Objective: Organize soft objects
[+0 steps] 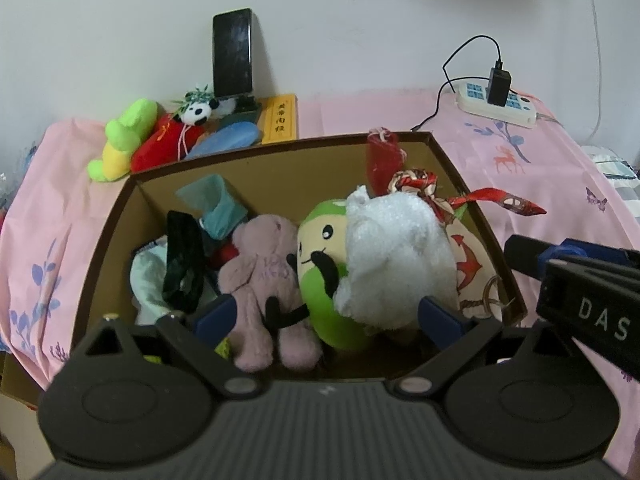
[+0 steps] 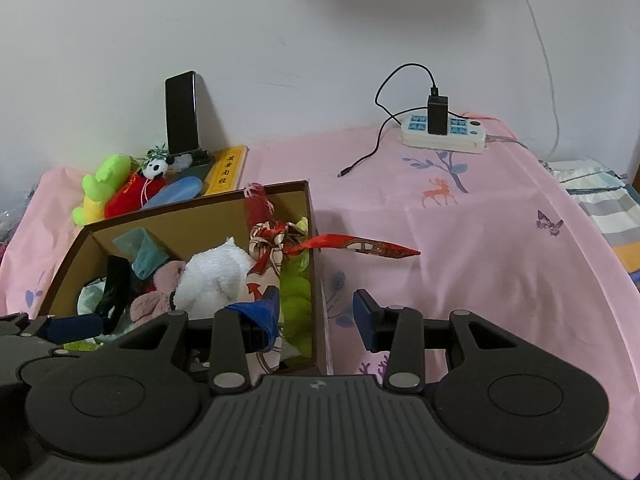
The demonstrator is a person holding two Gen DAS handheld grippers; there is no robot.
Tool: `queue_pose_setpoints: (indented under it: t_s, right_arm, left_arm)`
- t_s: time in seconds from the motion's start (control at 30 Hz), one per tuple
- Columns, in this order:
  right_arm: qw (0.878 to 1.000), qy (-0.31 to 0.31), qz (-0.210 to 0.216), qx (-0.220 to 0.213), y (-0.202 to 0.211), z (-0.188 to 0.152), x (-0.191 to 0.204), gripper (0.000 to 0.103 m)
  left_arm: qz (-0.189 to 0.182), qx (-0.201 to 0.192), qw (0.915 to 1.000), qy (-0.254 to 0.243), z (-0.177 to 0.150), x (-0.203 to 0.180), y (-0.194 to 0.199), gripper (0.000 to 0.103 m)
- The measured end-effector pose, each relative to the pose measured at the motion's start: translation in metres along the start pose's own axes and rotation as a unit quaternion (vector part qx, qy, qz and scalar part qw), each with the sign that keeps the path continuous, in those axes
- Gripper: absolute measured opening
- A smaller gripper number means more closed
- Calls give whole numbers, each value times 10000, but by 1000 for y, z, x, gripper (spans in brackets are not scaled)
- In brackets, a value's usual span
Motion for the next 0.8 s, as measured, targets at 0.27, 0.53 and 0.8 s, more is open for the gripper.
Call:
queue_pose_setpoints:
  t_s: [0.27,0.53,0.8]
  right_arm:
    - [10000,-12,20,16,-1,0,0,24]
    - [10000,-10,22,18,-1,0,0,24]
    - [10000,-2,33,19,0,-1,2,24]
  left_arm:
    - [-66,12,9999,-78,-1,-4,1,98]
    - [8,5,10000,-72,-2,-3,2,98]
    - [47,-28,10000,-51,-2,-3,3,98]
Point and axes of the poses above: each gripper's, at about its wrist camera, not at the fingertips, and y roughly against the way its jaws point, x to its left, z to its top, the point moved 8 cm from there along -y, roughly the way its jaws point, and after that the axes turned 14 degrees about x, right-handed, at the moved point
